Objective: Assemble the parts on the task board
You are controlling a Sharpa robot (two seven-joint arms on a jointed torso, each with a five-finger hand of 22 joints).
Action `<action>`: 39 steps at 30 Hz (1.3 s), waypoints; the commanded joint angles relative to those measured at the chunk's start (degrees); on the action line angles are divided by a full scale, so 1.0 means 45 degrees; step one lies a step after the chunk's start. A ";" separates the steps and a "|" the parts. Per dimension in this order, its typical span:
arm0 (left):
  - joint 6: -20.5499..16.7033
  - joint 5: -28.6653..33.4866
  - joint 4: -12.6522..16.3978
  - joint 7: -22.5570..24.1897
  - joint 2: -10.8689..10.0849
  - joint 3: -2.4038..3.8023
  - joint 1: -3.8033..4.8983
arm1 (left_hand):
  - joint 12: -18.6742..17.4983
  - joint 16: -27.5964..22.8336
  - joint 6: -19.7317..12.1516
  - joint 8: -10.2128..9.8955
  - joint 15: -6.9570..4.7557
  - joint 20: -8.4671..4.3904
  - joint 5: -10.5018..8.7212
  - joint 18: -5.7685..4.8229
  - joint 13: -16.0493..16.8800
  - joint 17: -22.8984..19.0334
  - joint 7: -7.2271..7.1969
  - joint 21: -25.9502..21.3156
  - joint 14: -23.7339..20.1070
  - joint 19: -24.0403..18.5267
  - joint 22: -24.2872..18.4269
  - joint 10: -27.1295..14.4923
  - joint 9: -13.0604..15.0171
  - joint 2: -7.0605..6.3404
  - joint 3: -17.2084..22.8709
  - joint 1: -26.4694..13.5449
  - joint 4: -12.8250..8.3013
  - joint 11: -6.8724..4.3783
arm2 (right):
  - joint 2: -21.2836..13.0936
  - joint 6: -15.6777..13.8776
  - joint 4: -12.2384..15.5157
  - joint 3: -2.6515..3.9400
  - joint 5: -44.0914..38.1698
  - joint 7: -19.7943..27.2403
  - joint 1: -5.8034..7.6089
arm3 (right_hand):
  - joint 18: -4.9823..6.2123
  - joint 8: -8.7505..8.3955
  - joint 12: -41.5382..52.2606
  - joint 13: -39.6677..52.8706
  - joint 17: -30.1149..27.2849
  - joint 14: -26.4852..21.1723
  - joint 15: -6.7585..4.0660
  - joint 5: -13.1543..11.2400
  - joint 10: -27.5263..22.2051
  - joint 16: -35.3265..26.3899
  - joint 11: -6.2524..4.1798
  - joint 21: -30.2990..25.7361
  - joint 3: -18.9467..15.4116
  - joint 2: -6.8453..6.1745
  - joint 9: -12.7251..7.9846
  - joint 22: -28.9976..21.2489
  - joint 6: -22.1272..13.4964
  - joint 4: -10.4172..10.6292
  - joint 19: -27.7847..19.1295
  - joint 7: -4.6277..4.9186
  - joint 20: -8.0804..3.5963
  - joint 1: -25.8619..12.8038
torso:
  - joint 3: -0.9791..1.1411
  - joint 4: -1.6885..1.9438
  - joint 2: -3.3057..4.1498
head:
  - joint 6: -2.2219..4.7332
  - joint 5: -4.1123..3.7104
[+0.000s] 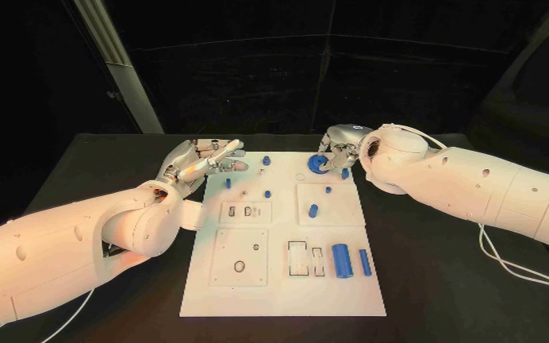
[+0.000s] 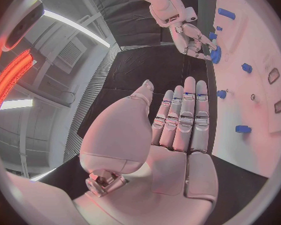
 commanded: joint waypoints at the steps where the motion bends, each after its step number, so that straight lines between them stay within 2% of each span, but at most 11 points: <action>1: 0.0190 -0.0013 0.0004 0.0039 0.0005 0.0007 0.0021 | -0.0051 -0.0069 0.0032 -0.0064 0.0046 0.0014 -0.0014 0.0088 -0.0016 0.0017 0.0080 -0.0036 -0.0073 0.0087 -0.0021 -0.0015 -0.0009 -0.0005 -0.0021 0.0097 -0.0086 0.0067 | 0.0045 0.0147 0.0017 -0.0016 -0.0530 -0.0095 -0.0008 | -0.0122 0.0075 0.0114 0.0123 0.0574 0.0797 -0.0129 -0.0109 0.0196 0.0026 -0.0040 0.0081 0.0138 0.0133 0.0015 0.0029 0.0225 0.0008 0.0092 -0.0074 -0.0039 0.0029 | 0.0000 -0.0011 -0.0001 | -0.0004 0.0005; 5: 0.0193 -0.0013 -0.0001 0.0035 0.0000 0.0007 0.0021 | -0.0055 -0.0075 0.0032 -0.0067 0.0046 0.0014 -0.0014 0.0089 -0.0016 0.0019 0.0080 -0.0038 -0.0072 0.0088 -0.0024 -0.0014 -0.0009 0.0003 -0.0015 0.0108 -0.0096 0.0067 | 0.0068 -0.0037 0.0102 -0.0017 -0.0565 -0.0095 -0.0009 | -0.0130 0.0029 0.0188 0.0237 0.0595 0.0800 -0.0145 -0.0167 0.0260 0.0033 -0.0060 0.0102 0.0226 0.0027 -0.0009 0.0072 0.0344 0.0057 0.0109 -0.0099 -0.0056 -0.0216 | -0.0004 -0.0005 -0.0004 | -0.0023 -0.0012; 12: 0.0187 -0.0013 0.0002 0.0035 -0.0058 0.0007 0.0021 | -0.0068 -0.0091 0.0034 -0.0075 0.0046 0.0015 -0.0013 0.0089 -0.0016 0.0025 0.0081 -0.0046 -0.0070 0.0090 -0.0032 -0.0012 -0.0009 0.0017 -0.0002 0.0138 -0.0128 0.0067 | -0.0028 -0.1319 0.0500 -0.0017 -0.0716 -0.0102 -0.0012 | -0.0174 -0.0010 0.0406 0.0526 0.0729 0.0828 -0.0174 -0.0137 0.0420 0.0089 -0.0102 0.0210 0.0389 -0.0024 -0.0013 0.0310 0.0562 0.0158 0.0221 -0.0158 -0.0084 -0.0554 | -0.0002 -0.0006 -0.0006 | -0.0033 -0.0009; 20: 0.0178 -0.0013 0.0007 0.0060 -0.0144 0.0007 0.0022 | -0.0076 -0.0101 0.0034 -0.0080 0.0046 0.0016 -0.0013 0.0090 -0.0016 0.0029 0.0082 -0.0050 -0.0070 0.0090 -0.0037 -0.0011 -0.0009 0.0024 0.0007 0.0157 -0.0147 0.0068 | -0.0070 -0.2205 0.1240 -0.0015 -0.1008 -0.0184 -0.0012 | -0.0209 -0.0060 0.0468 0.0637 0.0811 0.0845 -0.0207 0.0148 0.0474 0.0125 -0.0138 0.0297 0.0592 -0.0051 -0.0018 0.0497 0.0674 0.0145 0.0312 -0.0194 -0.0121 -0.0653 | -0.0003 0.0006 -0.0008 | 0.0046 0.0029; 27: 0.0168 -0.0014 -0.0022 0.0090 -0.0199 0.0008 0.0023 | -0.0080 -0.0106 0.0034 -0.0083 0.0047 0.0016 -0.0013 0.0090 -0.0016 0.0030 0.0082 -0.0052 -0.0069 0.0091 -0.0040 -0.0011 -0.0009 0.0028 0.0011 0.0166 -0.0157 0.0068 | 0.0528 -0.2467 0.1476 -0.0016 -0.1450 -0.0332 -0.0012 | -0.0218 -0.0093 0.0483 0.0677 0.0822 0.0847 -0.0216 0.0251 0.0491 0.0130 -0.0147 0.0320 0.0700 -0.0053 -0.0021 0.0544 0.0709 0.0141 0.0333 -0.0204 -0.0134 -0.0697 | -0.0012 0.0034 0.0005 | 0.0044 0.0095; 30: 0.0166 -0.0014 -0.0038 0.0097 -0.0197 0.0008 0.0026 | -0.0080 -0.0106 0.0034 -0.0083 0.0047 0.0016 -0.0013 0.0090 -0.0016 0.0030 0.0082 -0.0052 -0.0069 0.0091 -0.0040 -0.0011 -0.0009 0.0028 0.0011 0.0166 -0.0157 0.0068 | 0.0895 -0.2431 0.1365 -0.0022 -0.1549 -0.0353 -0.0012 | -0.0225 -0.0098 0.0486 0.0686 0.0839 0.0850 -0.0219 0.0270 0.0494 0.0137 -0.0150 0.0334 0.0733 -0.0047 -0.0020 0.0577 0.0724 0.0137 0.0348 -0.0208 -0.0136 -0.0701 | -0.0022 0.0037 0.0001 | 0.0028 0.0117; 32: 0.0166 -0.0014 -0.0056 0.0102 -0.0185 0.0008 0.0028 | -0.0080 -0.0106 0.0034 -0.0083 0.0047 0.0016 -0.0013 0.0090 -0.0016 0.0030 0.0082 -0.0052 -0.0069 0.0091 -0.0040 -0.0011 -0.0009 0.0028 0.0011 0.0166 -0.0157 0.0068 | 0.1175 -0.2343 0.1245 -0.0046 -0.1593 -0.0358 -0.0014 | -0.0225 -0.0101 0.0486 0.0690 0.0832 0.0849 -0.0220 0.0278 0.0495 0.0134 -0.0152 0.0337 0.0753 -0.0041 -0.0020 0.0582 0.0732 0.0134 0.0350 -0.0210 -0.0138 -0.0703 | -0.0006 0.0020 0.0011 | 0.0023 0.0159; 35: 0.0161 -0.0014 -0.0082 0.0108 -0.0176 0.0009 0.0033 | -0.0080 -0.0106 0.0034 -0.0083 0.0047 0.0016 -0.0013 0.0090 -0.0016 0.0030 0.0082 -0.0052 -0.0069 0.0091 -0.0040 -0.0011 -0.0009 0.0028 0.0011 0.0166 -0.0157 0.0068 | 0.1561 -0.2156 0.1033 -0.0084 -0.1634 -0.0365 -0.0025 | -0.0223 -0.0103 0.0481 0.0687 0.0826 0.0848 -0.0221 0.0281 0.0493 0.0132 -0.0153 0.0333 0.0765 -0.0038 -0.0020 0.0571 0.0735 0.0133 0.0345 -0.0210 -0.0139 -0.0705 | -0.0003 0.0037 0.0028 | 0.0071 0.0183; 39: 0.0158 -0.0014 -0.0120 0.0111 -0.0169 0.0009 0.0043 | -0.0080 -0.0106 0.0034 -0.0083 0.0047 0.0016 -0.0013 0.0090 -0.0016 0.0030 0.0082 -0.0052 -0.0069 0.0091 -0.0040 -0.0011 -0.0009 0.0028 0.0011 0.0166 -0.0157 0.0068 | 0.2019 -0.1810 0.0687 -0.0140 -0.1697 -0.0371 -0.0061 | -0.0222 -0.0109 0.0460 0.0666 0.0797 0.0842 -0.0222 0.0285 0.0482 0.0120 -0.0152 0.0332 0.0778 -0.0035 -0.0021 0.0569 0.0736 0.0134 0.0343 -0.0209 -0.0141 -0.0712 | 0.0003 0.0014 0.0011 | 0.0070 0.0234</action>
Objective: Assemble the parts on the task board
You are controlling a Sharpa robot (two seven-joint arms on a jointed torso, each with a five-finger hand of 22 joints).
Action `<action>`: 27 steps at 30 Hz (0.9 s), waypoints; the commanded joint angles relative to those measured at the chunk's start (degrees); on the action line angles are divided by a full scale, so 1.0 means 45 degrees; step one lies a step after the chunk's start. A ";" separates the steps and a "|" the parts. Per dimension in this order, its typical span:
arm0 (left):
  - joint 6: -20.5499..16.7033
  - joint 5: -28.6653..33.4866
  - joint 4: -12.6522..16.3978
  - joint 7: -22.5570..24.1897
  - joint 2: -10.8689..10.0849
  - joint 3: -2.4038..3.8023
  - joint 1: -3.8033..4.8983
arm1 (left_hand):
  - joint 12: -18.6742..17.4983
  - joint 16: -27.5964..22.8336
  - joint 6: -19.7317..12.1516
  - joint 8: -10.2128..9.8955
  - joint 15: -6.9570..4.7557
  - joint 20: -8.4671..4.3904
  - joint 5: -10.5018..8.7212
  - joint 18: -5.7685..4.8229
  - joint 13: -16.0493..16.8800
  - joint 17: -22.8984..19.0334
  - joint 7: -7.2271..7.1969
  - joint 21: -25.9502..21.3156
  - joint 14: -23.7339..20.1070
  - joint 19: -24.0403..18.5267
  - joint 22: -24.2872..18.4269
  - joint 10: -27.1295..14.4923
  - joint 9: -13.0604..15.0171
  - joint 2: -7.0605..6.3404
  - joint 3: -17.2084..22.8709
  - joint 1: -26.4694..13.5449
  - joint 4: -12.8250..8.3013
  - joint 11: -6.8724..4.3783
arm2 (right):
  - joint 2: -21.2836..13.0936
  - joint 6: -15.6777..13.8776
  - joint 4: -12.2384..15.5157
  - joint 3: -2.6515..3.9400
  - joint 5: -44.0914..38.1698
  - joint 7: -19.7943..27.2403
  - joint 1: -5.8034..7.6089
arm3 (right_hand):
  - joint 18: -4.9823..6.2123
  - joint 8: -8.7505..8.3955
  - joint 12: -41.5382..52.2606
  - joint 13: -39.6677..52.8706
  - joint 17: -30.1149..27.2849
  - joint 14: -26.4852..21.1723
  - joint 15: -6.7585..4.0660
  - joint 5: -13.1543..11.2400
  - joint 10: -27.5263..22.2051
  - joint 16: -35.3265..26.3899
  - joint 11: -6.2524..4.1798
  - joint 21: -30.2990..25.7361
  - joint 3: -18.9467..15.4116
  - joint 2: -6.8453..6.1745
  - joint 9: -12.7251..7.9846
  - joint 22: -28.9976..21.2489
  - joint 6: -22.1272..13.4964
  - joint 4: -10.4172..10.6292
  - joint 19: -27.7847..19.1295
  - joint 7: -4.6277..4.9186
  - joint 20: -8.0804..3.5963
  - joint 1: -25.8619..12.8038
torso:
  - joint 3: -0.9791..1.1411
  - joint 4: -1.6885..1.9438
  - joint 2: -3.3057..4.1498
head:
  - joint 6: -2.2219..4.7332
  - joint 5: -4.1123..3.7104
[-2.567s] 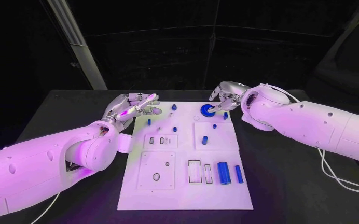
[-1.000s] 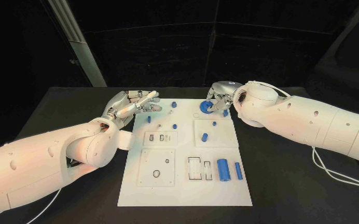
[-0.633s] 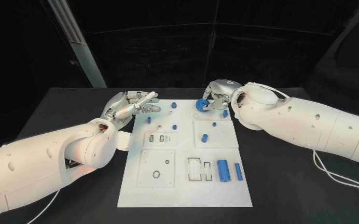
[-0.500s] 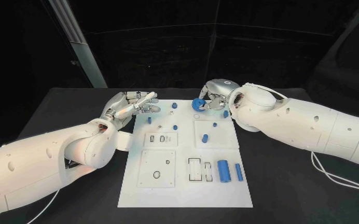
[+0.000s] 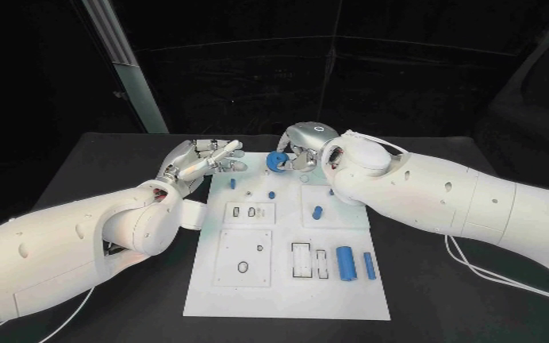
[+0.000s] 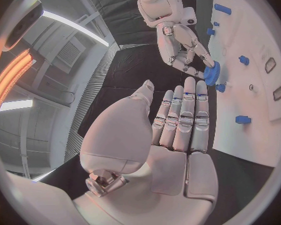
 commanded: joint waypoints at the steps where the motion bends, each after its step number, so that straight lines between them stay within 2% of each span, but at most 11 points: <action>1: 0.0144 -0.0014 -0.0014 0.0119 0.0011 0.0009 0.0034 | -0.0080 -0.0056 0.0034 -0.0083 0.0047 0.0016 -0.0013 0.0090 -0.0016 0.0022 0.0082 -0.0053 -0.0069 0.0091 -0.0016 -0.0011 -0.0009 -0.0025 0.0010 0.0113 -0.0086 0.0068 | 0.0158 0.0216 -0.0176 -0.0020 -0.0312 -0.0071 -0.0001 | -0.0226 0.0084 0.0052 -0.0014 0.0801 0.0888 -0.0081 0.0061 0.0087 0.0067 -0.0029 0.0073 0.0086 0.0070 0.0019 0.0002 0.0337 0.0024 0.0095 -0.0218 0.0020 -0.0098 | 0.0011 -0.0015 -0.0005 | -0.0002 0.0028; 3: 0.0146 -0.0014 -0.0023 0.0120 0.0022 0.0009 0.0039 | -0.0080 -0.0056 0.0034 -0.0083 0.0047 0.0016 -0.0013 0.0090 -0.0016 0.0022 0.0082 -0.0053 -0.0069 0.0091 -0.0016 -0.0011 -0.0009 -0.0025 0.0010 0.0113 -0.0086 0.0068 | 0.0334 0.0337 -0.0329 -0.0049 -0.0364 -0.0055 -0.0031 | -0.0228 0.0078 0.0044 -0.0019 0.0777 0.0883 -0.0082 0.0063 0.0083 0.0057 -0.0027 0.0076 0.0095 0.0071 0.0018 0.0009 0.0337 0.0029 0.0098 -0.0215 0.0019 -0.0112 | 0.0004 -0.0012 -0.0008 | -0.0032 0.0036; 7: 0.0150 -0.0014 -0.0037 0.0120 0.0049 0.0009 0.0046 | -0.0080 -0.0056 0.0034 -0.0083 0.0047 0.0016 -0.0013 0.0090 -0.0016 0.0022 0.0082 -0.0053 -0.0069 0.0091 -0.0016 -0.0011 -0.0009 -0.0025 0.0010 0.0113 -0.0086 0.0068 | 0.0576 0.0545 -0.0512 -0.0090 -0.0409 -0.0005 -0.0081 | -0.0227 0.0076 0.0044 -0.0019 0.0774 0.0882 -0.0082 0.0063 0.0083 0.0056 -0.0027 0.0075 0.0098 0.0071 0.0018 0.0006 0.0336 0.0029 0.0097 -0.0215 0.0019 -0.0114 | 0.0020 -0.0027 -0.0003 | -0.0055 0.0085; 13: 0.0145 -0.0014 -0.0058 0.0118 0.0067 0.0009 0.0051 | -0.0092 -0.0072 0.0036 -0.0091 0.0047 0.0017 -0.0014 0.0091 -0.0016 0.0028 0.0081 -0.0060 -0.0066 0.0093 -0.0024 -0.0007 -0.0008 -0.0013 0.0023 0.0139 -0.0116 0.0068 | 0.0755 0.0850 -0.0442 -0.0177 -0.0431 -0.0018 -0.0142 | -0.0229 0.0048 0.0029 -0.0024 0.0756 0.0878 -0.0079 0.0065 0.0072 0.0048 -0.0021 0.0078 0.0116 0.0046 0.0012 0.0015 0.0317 0.0033 0.0099 -0.0204 0.0017 -0.0153 | 0.0030 -0.0061 -0.0008 | -0.0103 0.0123; 17: 0.0157 -0.0014 -0.0064 0.0113 0.0092 0.0009 0.0053 | -0.0092 -0.0072 0.0036 -0.0091 0.0047 0.0017 -0.0014 0.0091 -0.0016 0.0028 0.0081 -0.0060 -0.0066 0.0093 -0.0024 -0.0007 -0.0008 -0.0013 0.0023 0.0139 -0.0116 0.0068 | 0.0849 0.0788 -0.0502 -0.0262 -0.0435 -0.0156 -0.0155 | -0.0231 0.0021 0.0012 -0.0032 0.0739 0.0874 -0.0076 0.0059 0.0061 0.0040 -0.0013 0.0080 0.0129 0.0021 0.0006 0.0019 0.0297 0.0038 0.0099 -0.0195 0.0017 -0.0191 | 0.0014 -0.0053 -0.0013 | -0.0109 0.0095; 27: 0.0162 -0.0014 -0.0093 0.0096 0.0132 0.0009 0.0059 | -0.0092 -0.0072 0.0036 -0.0091 0.0047 0.0017 -0.0014 0.0091 -0.0016 0.0028 0.0081 -0.0060 -0.0066 0.0093 -0.0024 -0.0007 -0.0008 -0.0013 0.0023 0.0139 -0.0116 0.0068 | 0.1018 0.0737 -0.0773 -0.0307 -0.0483 -0.0373 -0.0161 | -0.0228 -0.0217 -0.0145 -0.0136 0.0693 0.0859 -0.0021 -0.0054 -0.0038 0.0013 0.0063 0.0067 0.0182 -0.0198 -0.0029 -0.0001 0.0062 0.0057 0.0074 -0.0101 0.0044 -0.0438 | 0.0014 -0.0036 -0.0005 | -0.0138 0.0076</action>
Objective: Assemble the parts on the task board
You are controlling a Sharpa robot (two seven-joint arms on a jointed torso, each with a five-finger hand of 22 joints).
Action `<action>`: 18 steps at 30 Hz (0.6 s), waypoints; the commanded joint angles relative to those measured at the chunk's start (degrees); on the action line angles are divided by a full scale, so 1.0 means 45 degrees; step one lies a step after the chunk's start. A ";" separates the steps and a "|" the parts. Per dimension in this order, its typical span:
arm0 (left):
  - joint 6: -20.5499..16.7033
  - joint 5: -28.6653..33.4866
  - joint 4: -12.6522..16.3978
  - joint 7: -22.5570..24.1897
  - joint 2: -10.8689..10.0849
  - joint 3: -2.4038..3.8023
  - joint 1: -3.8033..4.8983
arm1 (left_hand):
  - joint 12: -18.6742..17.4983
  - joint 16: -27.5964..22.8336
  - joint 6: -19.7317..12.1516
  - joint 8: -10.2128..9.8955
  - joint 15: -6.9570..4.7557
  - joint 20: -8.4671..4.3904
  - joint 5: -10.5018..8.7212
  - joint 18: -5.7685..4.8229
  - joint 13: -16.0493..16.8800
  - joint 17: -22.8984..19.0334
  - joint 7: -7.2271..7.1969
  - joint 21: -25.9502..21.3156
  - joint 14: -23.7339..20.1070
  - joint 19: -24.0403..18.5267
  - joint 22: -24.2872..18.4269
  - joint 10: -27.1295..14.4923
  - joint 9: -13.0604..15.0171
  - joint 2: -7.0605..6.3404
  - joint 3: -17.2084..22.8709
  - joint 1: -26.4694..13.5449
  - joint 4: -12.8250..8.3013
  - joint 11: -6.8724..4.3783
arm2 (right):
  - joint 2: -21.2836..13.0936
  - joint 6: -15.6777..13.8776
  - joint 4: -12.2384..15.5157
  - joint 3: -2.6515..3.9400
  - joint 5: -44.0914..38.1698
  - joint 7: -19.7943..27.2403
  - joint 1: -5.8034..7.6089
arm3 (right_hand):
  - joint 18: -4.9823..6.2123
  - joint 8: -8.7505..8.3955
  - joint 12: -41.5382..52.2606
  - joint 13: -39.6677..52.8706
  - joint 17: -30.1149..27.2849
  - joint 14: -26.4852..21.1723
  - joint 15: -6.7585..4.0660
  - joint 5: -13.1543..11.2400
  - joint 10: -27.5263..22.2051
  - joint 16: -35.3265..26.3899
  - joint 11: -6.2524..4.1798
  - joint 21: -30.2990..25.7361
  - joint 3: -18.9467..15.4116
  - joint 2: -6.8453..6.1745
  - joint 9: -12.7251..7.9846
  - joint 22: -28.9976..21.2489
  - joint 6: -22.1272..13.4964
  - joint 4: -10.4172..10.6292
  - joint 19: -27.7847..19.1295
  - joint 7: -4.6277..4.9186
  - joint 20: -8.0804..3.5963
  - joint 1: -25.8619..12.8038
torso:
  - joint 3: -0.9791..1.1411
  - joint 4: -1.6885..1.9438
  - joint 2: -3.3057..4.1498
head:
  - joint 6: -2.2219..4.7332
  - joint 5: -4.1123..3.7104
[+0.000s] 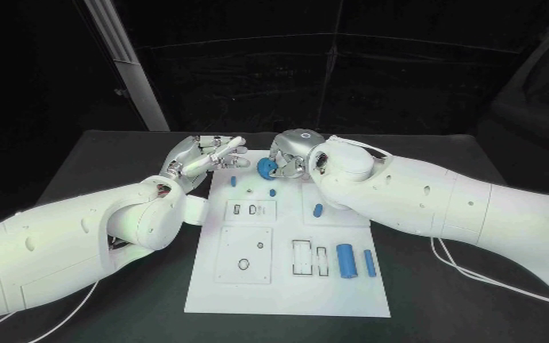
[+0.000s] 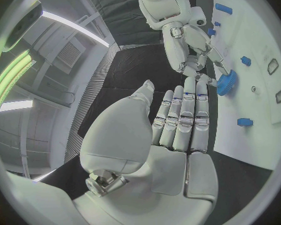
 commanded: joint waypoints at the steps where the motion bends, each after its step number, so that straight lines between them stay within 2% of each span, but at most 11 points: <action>1: 0.0162 -0.0014 -0.0001 0.0093 0.0019 0.0007 0.0027 | -0.0041 -0.0072 0.0036 -0.0042 0.0047 0.0017 -0.0014 0.0090 -0.0016 0.0019 0.0081 -0.0060 -0.0066 0.0093 -0.0006 -0.0007 -0.0008 -0.0013 -0.0031 0.0139 -0.0064 0.0067 | 0.0057 0.0221 -0.0062 -0.0019 -0.0124 -0.0160 -0.0009 | -0.0228 -0.0183 -0.0134 -0.0094 0.0702 0.0860 -0.0002 -0.0103 -0.0077 0.0017 0.0089 0.0063 0.0073 -0.0099 -0.0036 -0.0018 -0.0036 0.0031 0.0066 -0.0054 0.0059 -0.0213 | -0.0002 0.0012 0.0001 | -0.0007 -0.0004; 5: 0.0166 -0.0014 -0.0006 0.0085 0.0020 0.0007 0.0030 | -0.0041 -0.0072 0.0036 -0.0042 0.0047 0.0017 -0.0014 0.0090 -0.0016 0.0019 0.0081 -0.0060 -0.0066 0.0093 -0.0006 -0.0007 -0.0008 -0.0013 -0.0031 0.0139 -0.0064 0.0067 | 0.0119 0.0426 -0.0115 -0.0021 -0.0127 -0.0130 -0.0010 | -0.0222 -0.0540 -0.0599 -0.0516 0.0775 0.0870 0.0108 -0.0488 -0.0380 0.0042 0.0217 0.0040 -0.0100 -0.0425 -0.0046 -0.0061 -0.0537 0.0133 0.0027 0.0071 0.0149 -0.0567 | 0.0003 0.0007 -0.0006 | -0.0025 -0.0016; 8: 0.0172 -0.0014 -0.0007 0.0079 0.0020 0.0007 0.0033 | -0.0041 -0.0072 0.0036 -0.0042 0.0047 0.0017 -0.0014 0.0090 -0.0016 0.0019 0.0081 -0.0060 -0.0066 0.0093 -0.0006 -0.0007 -0.0008 -0.0013 -0.0031 0.0139 -0.0064 0.0067 | 0.0144 0.0560 -0.0130 -0.0022 -0.0128 -0.0105 -0.0010 | -0.0209 -0.0816 -0.0982 -0.0866 0.0812 0.0871 0.0205 -0.0617 -0.0638 0.0053 0.0328 0.0006 -0.0593 -0.0788 -0.0040 -0.0125 -0.0990 0.0474 -0.0023 0.0183 0.0244 -0.1162 | 0.0000 0.0004 -0.0005 | -0.0031 -0.0017; 10: 0.0176 -0.0014 -0.0008 0.0075 0.0019 0.0007 0.0035 | -0.0041 -0.0072 0.0036 -0.0042 0.0047 0.0017 -0.0014 0.0090 -0.0016 0.0019 0.0081 -0.0060 -0.0066 0.0093 -0.0006 -0.0007 -0.0008 -0.0013 -0.0031 0.0139 -0.0064 0.0067 | 0.0148 0.0602 -0.0130 -0.0023 -0.0128 -0.0079 -0.0009 | -0.0203 -0.0868 -0.1058 -0.0926 0.0852 0.0875 0.0269 -0.0630 -0.0697 0.0067 0.0399 0.0000 -0.0947 -0.0906 -0.0020 -0.0136 -0.1177 0.0798 -0.0038 0.0246 0.0312 -0.1476 | 0.0003 0.0000 -0.0004 | -0.0044 -0.0011; 18: 0.0184 -0.0014 -0.0008 0.0050 0.0007 0.0007 0.0045 | -0.0041 -0.0072 0.0036 -0.0042 0.0047 0.0017 -0.0014 0.0090 -0.0016 0.0019 0.0081 -0.0060 -0.0066 0.0093 -0.0006 -0.0007 -0.0008 -0.0013 -0.0031 0.0139 -0.0064 0.0067 | 0.0074 0.0493 -0.0094 -0.0024 -0.0035 0.0068 -0.0009 | -0.0208 -0.0811 -0.0952 -0.0798 0.0934 0.0886 0.0320 -0.0343 -0.0650 0.0099 0.0440 0.0032 -0.1603 -0.0746 0.0025 -0.0073 -0.1202 0.1490 -0.0019 0.0280 0.0382 -0.1767 | 0.0006 -0.0008 -0.0003 | -0.0057 -0.0027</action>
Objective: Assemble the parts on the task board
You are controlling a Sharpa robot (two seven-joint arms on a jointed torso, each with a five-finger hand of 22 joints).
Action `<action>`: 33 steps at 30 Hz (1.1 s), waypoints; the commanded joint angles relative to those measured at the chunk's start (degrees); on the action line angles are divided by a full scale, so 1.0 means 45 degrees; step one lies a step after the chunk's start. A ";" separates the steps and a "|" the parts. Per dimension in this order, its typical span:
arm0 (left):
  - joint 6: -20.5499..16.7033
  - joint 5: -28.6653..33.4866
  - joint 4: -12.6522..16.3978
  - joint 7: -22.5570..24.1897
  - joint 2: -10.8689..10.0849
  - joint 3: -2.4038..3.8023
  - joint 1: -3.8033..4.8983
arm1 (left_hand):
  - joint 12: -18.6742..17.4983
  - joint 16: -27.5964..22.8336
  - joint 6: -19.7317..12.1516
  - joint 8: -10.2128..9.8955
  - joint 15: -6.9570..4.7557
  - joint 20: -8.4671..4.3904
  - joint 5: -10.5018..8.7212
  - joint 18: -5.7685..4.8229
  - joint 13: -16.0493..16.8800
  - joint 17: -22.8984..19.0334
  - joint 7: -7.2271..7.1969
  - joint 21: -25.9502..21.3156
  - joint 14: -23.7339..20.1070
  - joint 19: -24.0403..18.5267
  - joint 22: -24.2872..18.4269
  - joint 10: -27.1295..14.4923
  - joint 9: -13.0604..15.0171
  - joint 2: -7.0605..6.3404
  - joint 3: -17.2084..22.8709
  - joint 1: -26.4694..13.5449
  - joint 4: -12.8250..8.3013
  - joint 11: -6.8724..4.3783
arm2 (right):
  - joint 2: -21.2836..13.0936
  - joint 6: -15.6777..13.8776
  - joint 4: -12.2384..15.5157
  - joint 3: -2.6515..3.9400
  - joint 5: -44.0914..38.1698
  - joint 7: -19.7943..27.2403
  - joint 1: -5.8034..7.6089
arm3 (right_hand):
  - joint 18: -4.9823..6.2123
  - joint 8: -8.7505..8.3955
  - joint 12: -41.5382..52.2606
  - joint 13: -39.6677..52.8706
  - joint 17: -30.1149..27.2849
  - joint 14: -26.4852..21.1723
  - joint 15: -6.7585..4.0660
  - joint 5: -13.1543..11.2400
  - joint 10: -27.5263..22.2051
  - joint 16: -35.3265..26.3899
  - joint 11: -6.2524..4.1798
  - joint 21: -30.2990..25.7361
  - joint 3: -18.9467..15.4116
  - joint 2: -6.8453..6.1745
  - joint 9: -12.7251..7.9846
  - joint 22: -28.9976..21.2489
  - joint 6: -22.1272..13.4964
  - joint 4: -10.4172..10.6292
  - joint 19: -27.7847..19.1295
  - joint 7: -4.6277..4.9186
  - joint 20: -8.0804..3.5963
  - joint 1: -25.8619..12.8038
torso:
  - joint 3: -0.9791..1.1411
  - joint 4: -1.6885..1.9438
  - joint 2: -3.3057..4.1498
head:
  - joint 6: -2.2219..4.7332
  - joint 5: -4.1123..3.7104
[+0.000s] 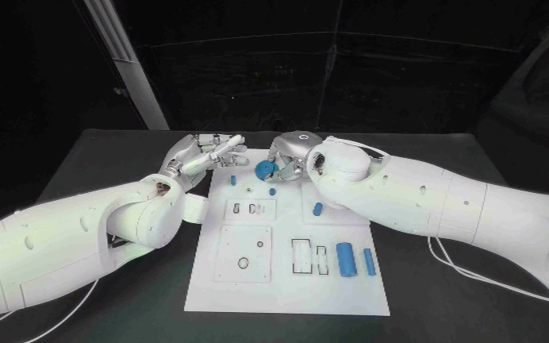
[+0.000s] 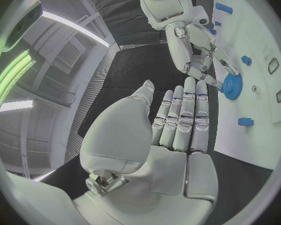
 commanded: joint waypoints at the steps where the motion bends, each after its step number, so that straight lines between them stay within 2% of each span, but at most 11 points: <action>1: 0.0178 -0.0014 0.0005 0.0053 0.0001 0.0008 0.0024 | -0.0041 -0.0072 0.0036 -0.0042 0.0047 0.0017 -0.0014 0.0090 -0.0016 0.0021 0.0081 -0.0060 -0.0066 0.0093 -0.0007 -0.0007 -0.0009 -0.0013 -0.0031 0.0139 -0.0064 0.0068 | -0.0041 0.0072 0.0032 0.0004 0.0043 0.0156 0.0031 | -0.0215 0.0018 0.0090 0.0077 0.0947 0.0867 0.0069 0.0104 -0.0012 0.0052 0.0008 0.0042 -0.0178 0.0058 0.0015 0.0050 -0.0017 0.0163 -0.0009 -0.0007 0.0105 -0.0145 | 0.0003 -0.0014 0.0001 | -0.0007 -0.0005; 9: 0.0182 -0.0014 -0.0004 0.0046 0.0007 0.0008 0.0027 | -0.0057 -0.0093 0.0037 -0.0054 0.0048 0.0018 -0.0014 0.0091 -0.0017 0.0029 0.0082 -0.0069 -0.0063 0.0096 -0.0017 -0.0003 -0.0009 -0.0004 -0.0024 0.0153 -0.0091 0.0069 | -0.0046 0.0194 -0.0040 0.0004 0.0349 0.0219 0.0031 | -0.0232 -0.0003 0.0258 0.0264 0.1031 0.0881 0.0083 0.0479 0.0082 0.0088 0.0028 0.0090 -0.0634 0.0360 0.0006 0.0140 -0.0047 0.0678 0.0029 0.0012 0.0119 -0.0576 | -0.0001 -0.0007 -0.0004 | -0.0020 -0.0030; 11: 0.0181 -0.0014 -0.0004 0.0044 0.0009 0.0008 0.0028 | -0.0057 -0.0093 0.0037 -0.0054 0.0048 0.0018 -0.0014 0.0091 -0.0017 0.0029 0.0082 -0.0069 -0.0063 0.0096 -0.0017 -0.0003 -0.0009 -0.0004 -0.0024 0.0153 -0.0091 0.0069 | -0.0039 0.0248 -0.0089 0.0004 0.0445 0.0205 0.0031 | -0.0241 -0.0045 0.0335 0.0348 0.1085 0.0891 0.0109 0.0993 0.0115 0.0111 0.0060 0.0112 -0.0962 0.0521 -0.0011 0.0185 -0.0170 0.0686 0.0047 0.0050 0.0136 -0.1034 | -0.0003 -0.0008 -0.0003 | -0.0019 -0.0031; 13: 0.0184 -0.0014 -0.0004 0.0044 0.0013 0.0008 0.0029 | -0.0057 -0.0093 0.0037 -0.0054 0.0048 0.0018 -0.0014 0.0091 -0.0017 0.0029 0.0082 -0.0069 -0.0063 0.0096 -0.0017 -0.0003 -0.0009 -0.0004 -0.0024 0.0153 -0.0091 0.0069 | -0.0046 0.0227 -0.0120 0.0004 0.0517 0.0196 0.0031 | -0.0247 -0.0056 0.0396 0.0415 0.1123 0.0897 0.0134 0.1166 0.0140 0.0128 0.0088 0.0130 -0.1211 0.0667 -0.0016 0.0220 -0.0256 0.0710 0.0060 0.0078 0.0158 -0.1299 | -0.0004 -0.0003 -0.0002 | -0.0016 -0.0040; 18: 0.0199 -0.0014 -0.0010 0.0036 0.0006 0.0008 0.0030 | -0.0057 -0.0093 0.0037 -0.0054 0.0048 0.0018 -0.0014 0.0091 -0.0017 0.0029 0.0082 -0.0069 -0.0063 0.0096 -0.0017 -0.0003 -0.0009 -0.0004 -0.0024 0.0153 -0.0091 0.0069 | -0.0246 -0.0480 0.0017 0.0004 0.0757 0.0313 0.0030 | -0.0266 -0.0012 0.0640 0.0661 0.1232 0.0920 0.0148 0.1319 0.0278 0.0177 0.0094 0.0184 -0.1432 0.1012 0.0005 0.0331 -0.0224 0.0703 0.0112 0.0078 0.0181 -0.1404 | 0.0010 -0.0022 -0.0007 | -0.0043 -0.0060; 22: 0.0201 -0.0014 0.0003 0.0028 -0.0033 0.0008 0.0031 | -0.0062 -0.0099 0.0036 -0.0058 0.0049 0.0019 -0.0014 0.0091 -0.0017 0.0031 0.0085 -0.0071 -0.0063 0.0096 -0.0020 -0.0004 -0.0009 0.0000 -0.0022 0.0155 -0.0096 0.0070 | -0.0746 -0.1492 0.0375 0.0001 0.1360 0.0881 0.0028 | -0.0273 0.0004 0.0731 0.0753 0.1250 0.0924 0.0142 0.1529 0.0331 0.0188 0.0084 0.0211 -0.1549 0.1227 0.0012 0.0377 -0.0169 0.0685 0.0132 0.0067 0.0180 -0.1349 | 0.0014 -0.0061 -0.0015 | -0.0044 -0.0041; 27: 0.0208 -0.0014 0.0011 0.0028 -0.0104 0.0007 0.0033 | -0.0065 -0.0101 0.0036 -0.0059 0.0049 0.0019 -0.0013 0.0091 -0.0017 0.0031 0.0086 -0.0072 -0.0063 0.0097 -0.0022 -0.0004 -0.0009 0.0003 -0.0020 0.0157 -0.0099 0.0070 | -0.1991 -0.2786 0.1219 -0.0002 0.3082 0.2361 0.0028 | -0.0251 0.0003 0.0592 0.0648 0.1063 0.0874 0.0136 0.2052 0.0215 0.0100 0.0076 0.0168 -0.1688 0.1355 0.0013 0.0272 -0.0124 0.0490 0.0058 0.0057 0.0178 -0.0659 | 0.0032 -0.0117 -0.0063 | -0.0022 -0.0026; 29: 0.0218 -0.0014 0.0013 0.0033 -0.0125 0.0007 0.0035 | -0.0068 -0.0105 0.0035 -0.0062 0.0049 0.0019 -0.0013 0.0091 -0.0018 0.0033 0.0084 -0.0074 -0.0062 0.0097 -0.0023 -0.0004 -0.0009 0.0008 -0.0015 0.0164 -0.0106 0.0070 | -0.2591 -0.2892 0.1495 -0.0002 0.4174 0.3036 0.0031 | -0.0215 0.0064 0.0359 0.0449 0.0859 0.0820 0.0096 0.2161 0.0049 -0.0004 0.0030 0.0082 -0.1595 0.1414 0.0035 0.0096 0.0031 0.0124 -0.0046 0.0009 0.0152 0.0109 | 0.0039 -0.0145 -0.0083 | -0.0007 -0.0019; 30: 0.0226 -0.0014 0.0014 0.0037 -0.0134 0.0007 0.0036 | -0.0069 -0.0106 0.0035 -0.0063 0.0049 0.0019 -0.0013 0.0091 -0.0018 0.0033 0.0084 -0.0074 -0.0062 0.0098 -0.0024 -0.0004 -0.0009 0.0011 -0.0013 0.0167 -0.0109 0.0070 | -0.2921 -0.2834 0.1598 -0.0003 0.4841 0.3417 0.0032 | -0.0212 0.0078 0.0292 0.0399 0.0840 0.0815 0.0070 0.2044 -0.0002 -0.0021 0.0001 0.0068 -0.1492 0.1429 0.0038 0.0079 0.0086 -0.0176 -0.0057 -0.0016 0.0130 0.0643 | 0.0042 -0.0175 -0.0108 | 0.0010 -0.0016; 31: 0.0233 -0.0014 0.0018 0.0041 -0.0142 0.0007 0.0038 | -0.0069 -0.0106 0.0035 -0.0063 0.0049 0.0019 -0.0013 0.0091 -0.0018 0.0033 0.0084 -0.0074 -0.0062 0.0098 -0.0024 -0.0004 -0.0009 0.0011 -0.0013 0.0167 -0.0109 0.0070 | -0.3242 -0.2720 0.1661 -0.0003 0.5510 0.3813 0.0034 | -0.0214 0.0080 0.0252 0.0374 0.0867 0.0821 0.0046 0.1650 -0.0031 -0.0015 -0.0025 0.0066 -0.1369 0.1435 0.0036 0.0086 0.0119 -0.0489 -0.0052 -0.0034 0.0105 0.1157 | 0.0042 -0.0194 -0.0123 | 0.0016 -0.0014; 33: 0.0242 -0.0014 0.0026 0.0047 -0.0153 0.0006 0.0042 | -0.0069 -0.0106 0.0035 -0.0063 0.0049 0.0019 -0.0013 0.0091 -0.0018 0.0033 0.0084 -0.0074 -0.0062 0.0098 -0.0024 -0.0004 -0.0009 0.0011 -0.0013 0.0167 -0.0109 0.0070 | -0.3776 -0.2523 0.1710 -0.0005 0.6509 0.4506 0.0035 | -0.0217 0.0085 0.0205 0.0347 0.0906 0.0832 0.0025 0.1238 -0.0059 -0.0005 -0.0049 0.0063 -0.1223 0.1422 0.0034 0.0093 0.0175 -0.0877 -0.0047 -0.0046 0.0080 0.1738 | 0.0044 -0.0238 -0.0150 | 0.0057 0.0005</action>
